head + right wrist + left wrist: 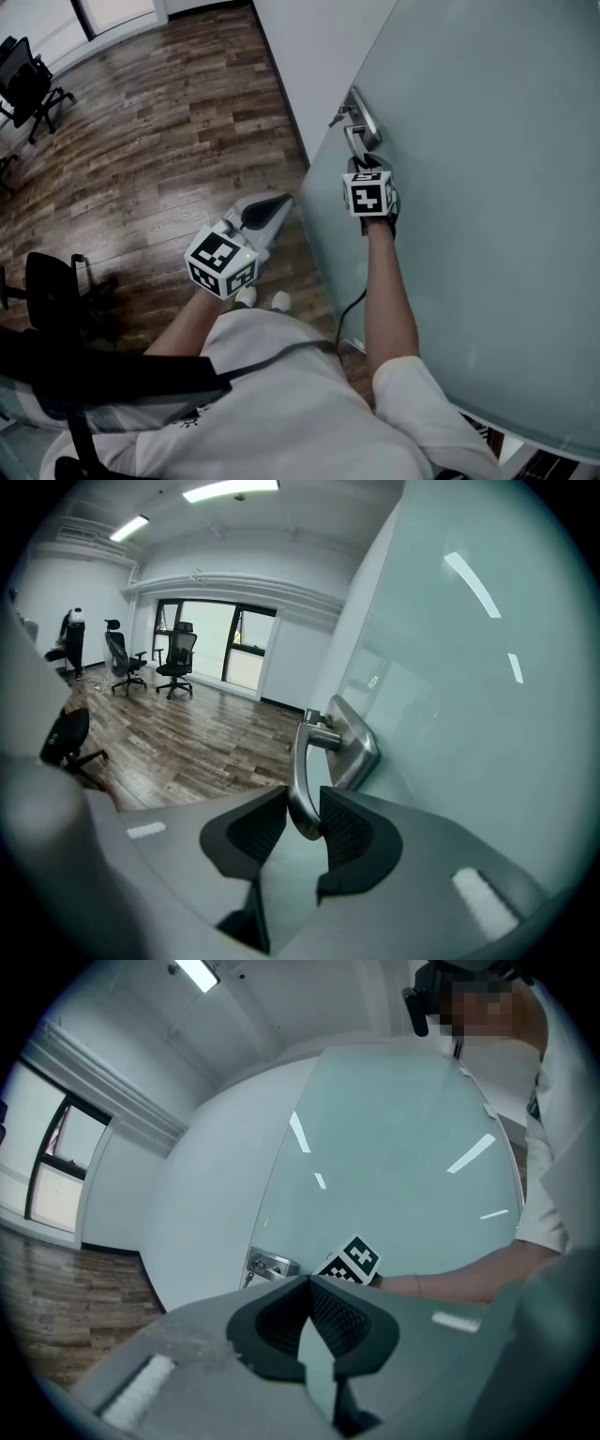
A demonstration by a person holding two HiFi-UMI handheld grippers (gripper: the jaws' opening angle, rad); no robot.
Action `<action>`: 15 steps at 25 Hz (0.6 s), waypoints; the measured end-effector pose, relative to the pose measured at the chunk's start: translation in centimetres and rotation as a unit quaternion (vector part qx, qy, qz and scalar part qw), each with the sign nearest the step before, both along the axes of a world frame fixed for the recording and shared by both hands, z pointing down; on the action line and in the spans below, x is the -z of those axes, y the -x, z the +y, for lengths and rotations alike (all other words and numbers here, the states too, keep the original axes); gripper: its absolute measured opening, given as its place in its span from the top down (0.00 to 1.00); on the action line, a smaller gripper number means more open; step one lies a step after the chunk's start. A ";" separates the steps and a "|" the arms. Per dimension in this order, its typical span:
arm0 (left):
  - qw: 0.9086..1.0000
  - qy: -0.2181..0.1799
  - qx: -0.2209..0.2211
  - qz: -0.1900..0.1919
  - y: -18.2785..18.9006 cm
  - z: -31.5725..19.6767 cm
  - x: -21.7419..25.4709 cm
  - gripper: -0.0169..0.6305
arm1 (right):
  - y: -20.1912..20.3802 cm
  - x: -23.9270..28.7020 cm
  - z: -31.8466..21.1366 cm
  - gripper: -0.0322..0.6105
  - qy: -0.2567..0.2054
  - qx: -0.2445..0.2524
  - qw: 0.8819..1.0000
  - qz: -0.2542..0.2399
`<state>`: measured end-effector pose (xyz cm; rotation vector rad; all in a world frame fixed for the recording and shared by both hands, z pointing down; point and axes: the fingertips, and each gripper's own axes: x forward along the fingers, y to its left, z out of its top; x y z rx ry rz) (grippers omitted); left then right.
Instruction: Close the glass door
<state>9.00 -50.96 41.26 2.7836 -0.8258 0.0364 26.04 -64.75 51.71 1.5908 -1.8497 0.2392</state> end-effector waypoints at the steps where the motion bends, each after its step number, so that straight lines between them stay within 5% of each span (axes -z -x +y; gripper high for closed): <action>1: 1.000 0.001 -0.001 -0.001 0.0 0.1 -0.1 0.97 | 0.0 0.1 0.0 0.79 0.003 -0.001 1.000 0.002; 15: 1.000 0.001 -0.003 0.001 1.4 -0.1 -0.2 0.97 | 0.2 -0.1 0.2 0.80 0.022 0.010 1.000 -0.012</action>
